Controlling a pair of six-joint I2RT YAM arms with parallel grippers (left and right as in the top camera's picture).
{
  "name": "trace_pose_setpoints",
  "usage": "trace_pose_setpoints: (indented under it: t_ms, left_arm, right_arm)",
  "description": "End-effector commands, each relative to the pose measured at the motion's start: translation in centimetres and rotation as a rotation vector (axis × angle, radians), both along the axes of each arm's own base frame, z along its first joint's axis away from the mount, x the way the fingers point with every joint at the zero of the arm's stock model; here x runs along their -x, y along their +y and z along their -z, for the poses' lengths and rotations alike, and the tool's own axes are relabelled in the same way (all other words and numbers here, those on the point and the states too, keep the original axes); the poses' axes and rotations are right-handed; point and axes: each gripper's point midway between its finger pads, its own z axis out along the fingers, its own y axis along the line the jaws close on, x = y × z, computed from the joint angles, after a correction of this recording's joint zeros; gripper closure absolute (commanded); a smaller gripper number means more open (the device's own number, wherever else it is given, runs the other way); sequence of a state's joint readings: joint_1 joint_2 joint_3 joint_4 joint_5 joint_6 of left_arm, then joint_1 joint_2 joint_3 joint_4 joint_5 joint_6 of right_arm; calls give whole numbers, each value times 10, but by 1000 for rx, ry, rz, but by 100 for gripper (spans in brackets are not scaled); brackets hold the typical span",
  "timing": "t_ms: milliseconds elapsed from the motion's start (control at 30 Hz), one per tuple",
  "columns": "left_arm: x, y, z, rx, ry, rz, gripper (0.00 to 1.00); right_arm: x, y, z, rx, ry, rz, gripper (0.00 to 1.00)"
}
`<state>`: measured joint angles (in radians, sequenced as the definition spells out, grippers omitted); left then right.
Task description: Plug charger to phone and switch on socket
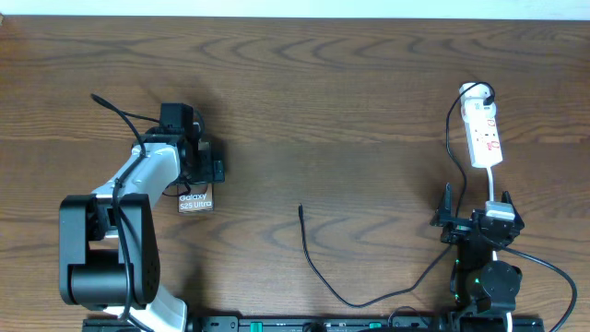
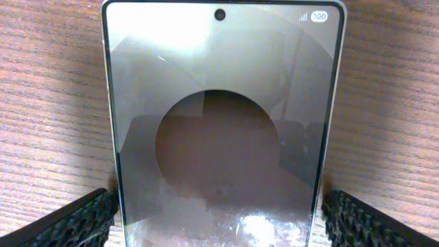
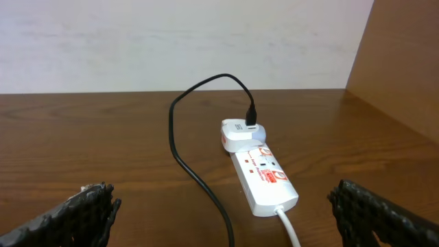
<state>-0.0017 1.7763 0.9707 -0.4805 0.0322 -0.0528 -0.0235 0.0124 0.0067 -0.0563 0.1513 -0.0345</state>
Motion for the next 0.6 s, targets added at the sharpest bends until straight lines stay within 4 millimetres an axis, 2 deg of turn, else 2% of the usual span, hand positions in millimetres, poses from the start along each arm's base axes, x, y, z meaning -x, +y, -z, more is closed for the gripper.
trace_pose_setpoints:
  t_ms: [0, 167, 267, 567]
  left_arm:
    - [31, 2, 23, -16, 119, 14, 2]
    - [34, 2, 21, -15, 134, 19, 2]
    - [34, -7, 21, 37, 135, 55, 2]
    - [34, 1, 21, 39, 135, 29, 2]
  right_arm:
    - [0, 3, 1, 8, 3, -11, 1]
    - [0, 3, 1, 8, 3, -11, 1]
    - [0, 3, 1, 8, 3, -12, 1]
    - [0, 3, 1, 8, 3, -11, 1]
